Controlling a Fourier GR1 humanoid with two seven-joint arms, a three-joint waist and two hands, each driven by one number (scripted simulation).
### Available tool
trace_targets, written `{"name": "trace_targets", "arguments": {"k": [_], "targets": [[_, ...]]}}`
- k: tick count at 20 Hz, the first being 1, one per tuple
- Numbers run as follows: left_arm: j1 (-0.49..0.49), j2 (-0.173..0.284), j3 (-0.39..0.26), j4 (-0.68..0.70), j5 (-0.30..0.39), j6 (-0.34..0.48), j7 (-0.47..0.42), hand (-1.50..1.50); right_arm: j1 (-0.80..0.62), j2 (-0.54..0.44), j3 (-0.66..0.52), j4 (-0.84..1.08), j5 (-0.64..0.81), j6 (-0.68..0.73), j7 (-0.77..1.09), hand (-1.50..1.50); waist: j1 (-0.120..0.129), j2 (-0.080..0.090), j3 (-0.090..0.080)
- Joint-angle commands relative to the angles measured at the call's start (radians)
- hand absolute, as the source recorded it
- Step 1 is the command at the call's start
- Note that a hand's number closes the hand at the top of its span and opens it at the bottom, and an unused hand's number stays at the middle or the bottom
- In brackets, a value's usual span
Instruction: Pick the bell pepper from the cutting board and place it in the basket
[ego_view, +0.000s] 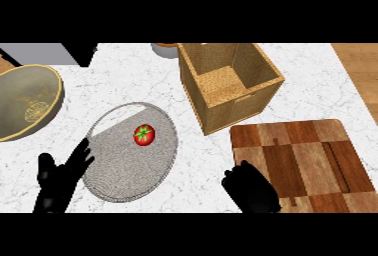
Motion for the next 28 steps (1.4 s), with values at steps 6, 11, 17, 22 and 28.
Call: {"name": "trace_targets", "arguments": {"k": [6, 11, 17, 22, 28], "targets": [[0.020, -0.010, -0.002, 0.029, 0.007, -0.002, 0.022, 0.00, 0.165, 0.164, 0.186, -0.242, -0.456, -0.220, 0.325, 1.50, -0.003, 0.027, 0.016], [0.024, -0.020, -0.026, 0.038, -0.008, -0.007, 0.019, 0.00, 0.060, 0.166, 0.346, -0.402, -0.541, -0.415, 0.555, 1.50, 0.014, 0.018, 0.007], [0.027, 0.016, 0.011, 0.047, 0.013, -0.033, 0.008, 0.00, -0.119, 0.163, 0.271, -0.476, -0.524, -0.456, 0.770, 1.50, 0.018, 0.014, 0.003], [-0.020, 0.000, -0.014, 0.057, -0.012, -0.015, 0.042, 0.00, -0.365, 0.165, 0.143, -0.532, -0.567, -0.410, 0.998, 1.50, 0.018, 0.019, 0.004], [-0.037, -0.016, -0.013, 0.091, -0.021, -0.009, 0.021, 0.00, -0.744, 0.166, -0.063, -0.429, -0.690, -0.310, 1.268, 1.50, 0.022, 0.018, 0.004]]}}
